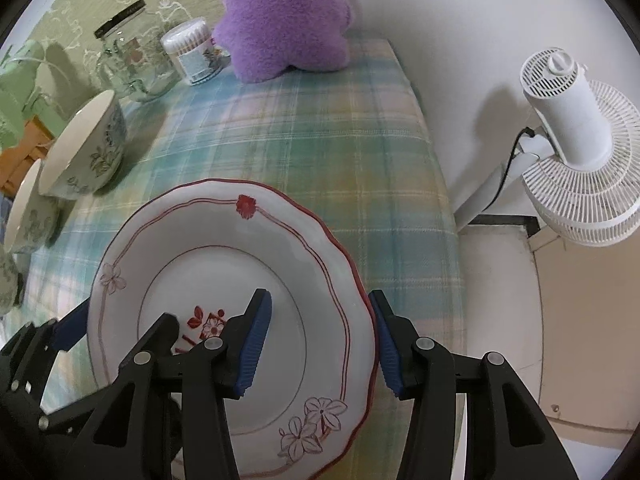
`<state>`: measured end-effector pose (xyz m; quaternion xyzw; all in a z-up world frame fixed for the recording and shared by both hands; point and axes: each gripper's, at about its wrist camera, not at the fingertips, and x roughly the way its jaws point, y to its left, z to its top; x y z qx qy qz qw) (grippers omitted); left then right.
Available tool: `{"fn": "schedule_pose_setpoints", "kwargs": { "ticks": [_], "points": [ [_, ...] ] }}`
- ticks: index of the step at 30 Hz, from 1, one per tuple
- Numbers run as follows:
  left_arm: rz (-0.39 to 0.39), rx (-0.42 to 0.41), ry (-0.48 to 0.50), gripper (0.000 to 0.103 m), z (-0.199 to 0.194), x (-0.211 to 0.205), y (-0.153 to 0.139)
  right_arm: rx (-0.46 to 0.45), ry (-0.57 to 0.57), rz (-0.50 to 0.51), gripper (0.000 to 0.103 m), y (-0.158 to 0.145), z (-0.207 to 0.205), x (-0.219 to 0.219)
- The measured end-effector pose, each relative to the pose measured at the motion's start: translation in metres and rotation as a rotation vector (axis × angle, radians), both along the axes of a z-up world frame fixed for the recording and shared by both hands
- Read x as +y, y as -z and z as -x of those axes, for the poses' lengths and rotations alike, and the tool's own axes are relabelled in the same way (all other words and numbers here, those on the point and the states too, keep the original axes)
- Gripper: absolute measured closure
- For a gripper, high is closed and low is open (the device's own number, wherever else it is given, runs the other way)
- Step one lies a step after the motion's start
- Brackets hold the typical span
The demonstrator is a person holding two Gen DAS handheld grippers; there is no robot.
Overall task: Organize plates and bowls
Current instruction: 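Close the right gripper on the rim of the red-rimmed white plate, then lift the red-rimmed plate and carry it over the yellow-flower plates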
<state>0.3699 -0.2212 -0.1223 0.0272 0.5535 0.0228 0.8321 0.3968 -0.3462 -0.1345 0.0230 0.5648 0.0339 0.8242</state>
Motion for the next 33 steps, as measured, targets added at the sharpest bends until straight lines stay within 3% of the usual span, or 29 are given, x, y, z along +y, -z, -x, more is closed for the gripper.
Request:
{"fn": "schedule_pose_setpoints", "kwargs": {
  "ticks": [13,33],
  "points": [
    [0.005,-0.029,-0.024,0.038,0.009,0.005,-0.021,-0.028,-0.001,0.029,0.050,-0.016,0.006,0.005],
    [0.037,-0.093,0.032,0.038,0.069,0.022,-0.083,-0.104,0.069,0.024,0.050,-0.094,0.073,0.014]
  ]
}}
